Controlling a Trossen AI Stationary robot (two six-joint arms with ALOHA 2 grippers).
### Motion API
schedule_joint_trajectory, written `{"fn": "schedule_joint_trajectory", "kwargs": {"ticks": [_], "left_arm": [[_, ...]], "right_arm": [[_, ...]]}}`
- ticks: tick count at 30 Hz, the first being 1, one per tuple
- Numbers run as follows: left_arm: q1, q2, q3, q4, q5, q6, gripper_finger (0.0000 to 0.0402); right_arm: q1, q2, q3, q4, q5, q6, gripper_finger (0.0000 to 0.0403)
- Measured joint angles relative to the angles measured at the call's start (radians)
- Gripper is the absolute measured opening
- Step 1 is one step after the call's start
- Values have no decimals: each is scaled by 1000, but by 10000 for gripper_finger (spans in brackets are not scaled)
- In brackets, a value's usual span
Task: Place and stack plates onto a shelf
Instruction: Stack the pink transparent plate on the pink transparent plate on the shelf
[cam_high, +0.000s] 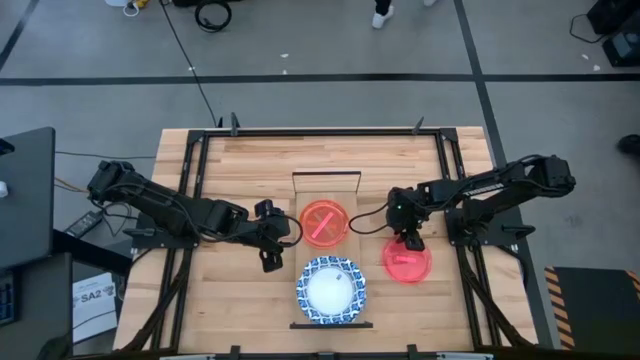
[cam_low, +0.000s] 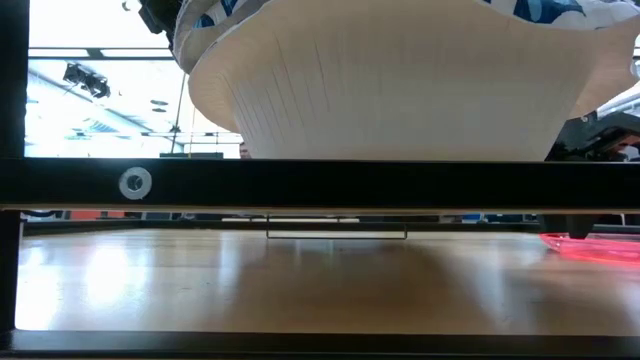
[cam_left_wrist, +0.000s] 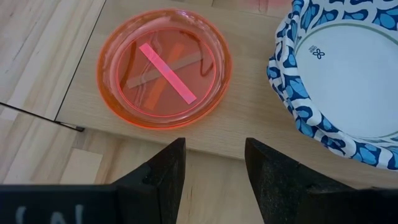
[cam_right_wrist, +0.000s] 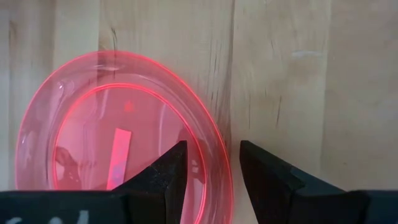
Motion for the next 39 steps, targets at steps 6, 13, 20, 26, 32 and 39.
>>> {"fn": "schedule_joint_trajectory", "kwargs": {"ticks": [6, 13, 20, 26, 32, 39], "left_arm": [[0, 0, 0, 0, 0, 0, 172], [0, 0, 0, 0, 0, 0, 172], [0, 0, 0, 0, 0, 0, 172], [0, 0, 0, 0, 0, 0, 172], [0, 0, 0, 0, 0, 0, 172], [0, 0, 0, 0, 0, 0, 172]], "right_arm": [[1, 0, 0, 0, 3, 0, 150], [1, 0, -1, 0, 8, 0, 114], [1, 1, -1, 1, 28, 0, 48], [1, 1, -1, 1, 37, 1, 8], [1, 1, -2, 3, 38, 2, 13], [1, 3, 29, -1, 48, 0, 7]]}}
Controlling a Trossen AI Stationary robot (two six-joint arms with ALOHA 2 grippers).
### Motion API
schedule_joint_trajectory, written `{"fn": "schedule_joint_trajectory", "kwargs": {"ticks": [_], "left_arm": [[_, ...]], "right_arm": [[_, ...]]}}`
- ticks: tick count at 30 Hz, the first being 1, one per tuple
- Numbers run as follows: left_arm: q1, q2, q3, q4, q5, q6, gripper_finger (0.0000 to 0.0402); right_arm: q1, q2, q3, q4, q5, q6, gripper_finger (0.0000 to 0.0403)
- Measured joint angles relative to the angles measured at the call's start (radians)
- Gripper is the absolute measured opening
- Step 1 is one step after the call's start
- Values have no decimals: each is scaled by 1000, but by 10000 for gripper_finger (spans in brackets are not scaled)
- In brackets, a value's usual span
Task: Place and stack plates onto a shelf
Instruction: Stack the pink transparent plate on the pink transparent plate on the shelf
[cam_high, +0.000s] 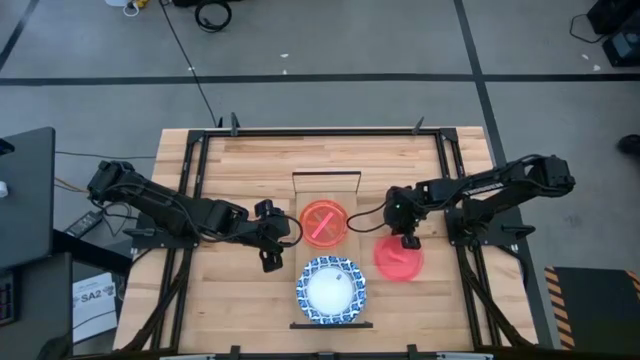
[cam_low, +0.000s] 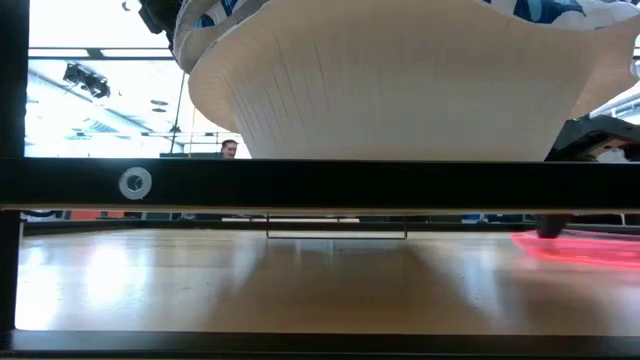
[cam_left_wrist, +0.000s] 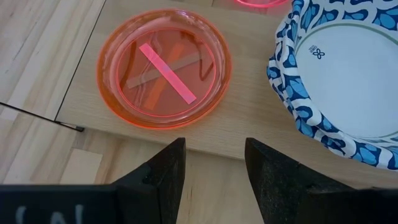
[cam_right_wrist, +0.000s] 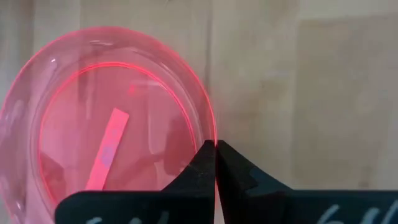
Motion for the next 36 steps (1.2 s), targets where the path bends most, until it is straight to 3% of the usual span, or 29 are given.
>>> {"fn": "schedule_joint_trajectory", "kwargs": {"ticks": [20, 36], "left_arm": [[0, 0, 0, 0, 0, 0, 172], [0, 0, 0, 0, 0, 0, 172]], "right_arm": [[-72, -1, 235, -250, 76, -26, 8], [-85, -1, 540, -473, 124, -26, 8]]}}
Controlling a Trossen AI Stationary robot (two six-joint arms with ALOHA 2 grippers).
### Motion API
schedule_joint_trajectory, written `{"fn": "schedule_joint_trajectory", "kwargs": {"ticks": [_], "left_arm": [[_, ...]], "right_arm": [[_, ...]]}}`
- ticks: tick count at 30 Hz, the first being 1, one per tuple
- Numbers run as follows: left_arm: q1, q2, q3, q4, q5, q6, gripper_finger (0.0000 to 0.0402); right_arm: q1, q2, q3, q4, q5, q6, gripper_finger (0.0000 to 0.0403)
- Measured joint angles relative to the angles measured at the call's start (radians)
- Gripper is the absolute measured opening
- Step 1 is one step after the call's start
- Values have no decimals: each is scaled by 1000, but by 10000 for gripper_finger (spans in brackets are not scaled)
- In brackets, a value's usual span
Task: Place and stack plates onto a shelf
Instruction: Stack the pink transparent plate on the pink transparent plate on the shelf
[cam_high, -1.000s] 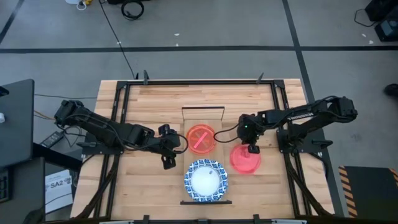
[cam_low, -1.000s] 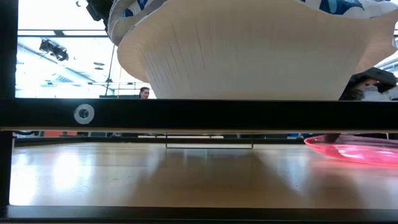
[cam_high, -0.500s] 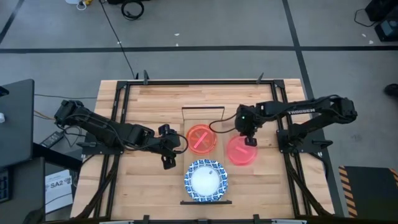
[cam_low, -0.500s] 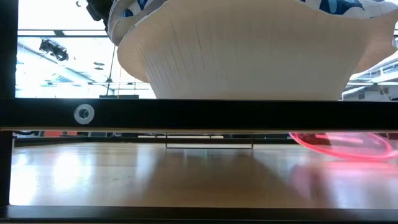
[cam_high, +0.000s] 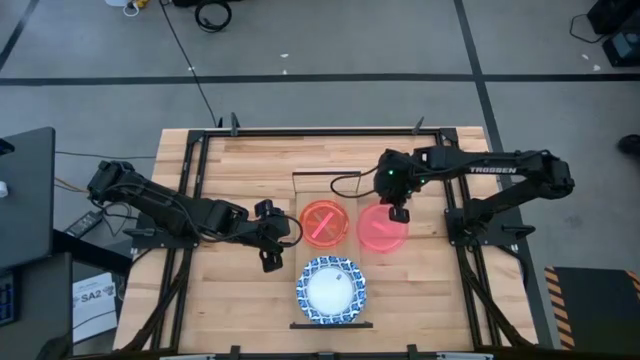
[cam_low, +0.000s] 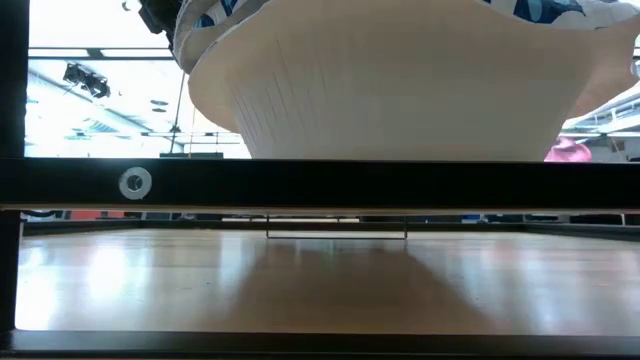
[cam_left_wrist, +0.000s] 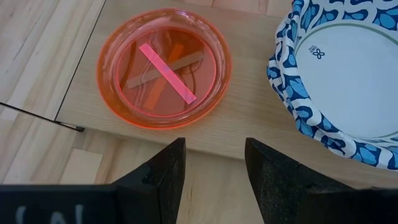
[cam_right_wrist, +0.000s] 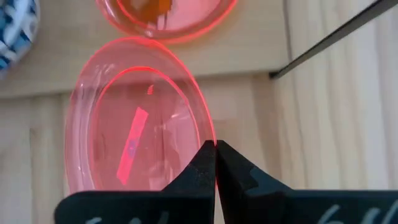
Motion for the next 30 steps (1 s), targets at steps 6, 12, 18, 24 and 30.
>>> {"fn": "schedule_joint_trajectory", "kwargs": {"ticks": [6, 12, 18, 24, 30], "left_arm": [[0, 0, 0, 0, 0, 0, 172], [0, 0, 0, 0, 0, 1, 172], [0, 0, 0, 5, 0, 1, 172], [0, 0, 0, 16, 0, 1, 172], [0, 0, 0, 21, 0, 1, 172]], "right_arm": [[0, -1, 82, 16, 4, 0, 8], [0, 7, 87, 184, 3, 45, 8], [1, 44, 88, 319, 2, 150, 8], [2, 129, 88, 412, 1, 260, 8], [2, 227, 87, 475, 2, 299, 8]]}}
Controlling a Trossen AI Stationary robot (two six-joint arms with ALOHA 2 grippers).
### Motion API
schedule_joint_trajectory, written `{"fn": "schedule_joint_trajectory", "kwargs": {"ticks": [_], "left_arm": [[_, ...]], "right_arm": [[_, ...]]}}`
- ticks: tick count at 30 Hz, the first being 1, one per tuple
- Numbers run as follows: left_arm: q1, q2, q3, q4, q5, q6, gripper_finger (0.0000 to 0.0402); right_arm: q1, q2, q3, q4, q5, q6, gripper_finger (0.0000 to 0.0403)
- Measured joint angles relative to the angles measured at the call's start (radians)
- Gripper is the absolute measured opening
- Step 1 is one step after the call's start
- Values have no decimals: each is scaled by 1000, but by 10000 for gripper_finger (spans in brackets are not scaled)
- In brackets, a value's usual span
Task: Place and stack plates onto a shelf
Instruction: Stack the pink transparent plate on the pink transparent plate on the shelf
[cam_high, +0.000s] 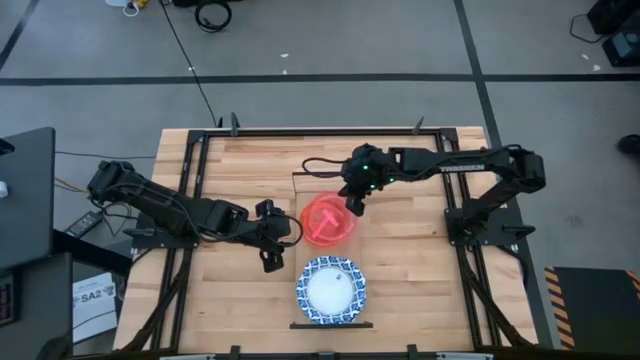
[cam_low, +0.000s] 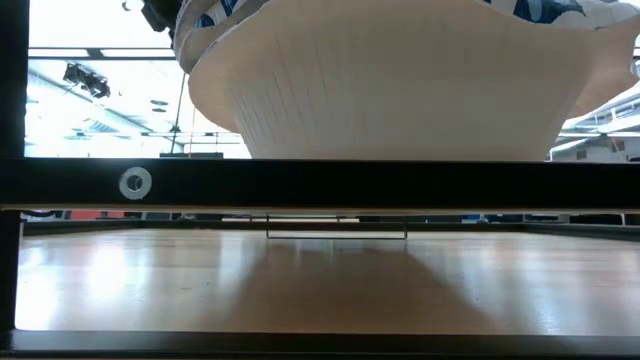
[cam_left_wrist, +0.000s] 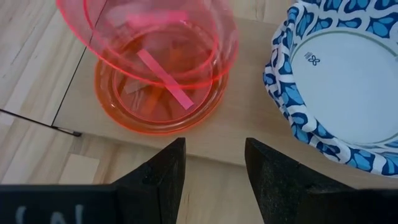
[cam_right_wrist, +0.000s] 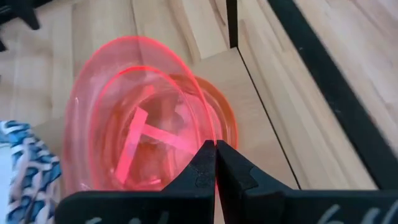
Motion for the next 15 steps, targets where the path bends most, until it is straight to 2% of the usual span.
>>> {"fn": "schedule_joint_trajectory", "kwargs": {"ticks": [8, 15], "left_arm": [[0, 0, 0, 0, 0, 0, 172], [0, 0, 0, 1, 0, 0, 172]], "right_arm": [[0, 88, 4, 99, 14, -7, 8], [0, 78, -1, 111, 32, -8, 8]]}}
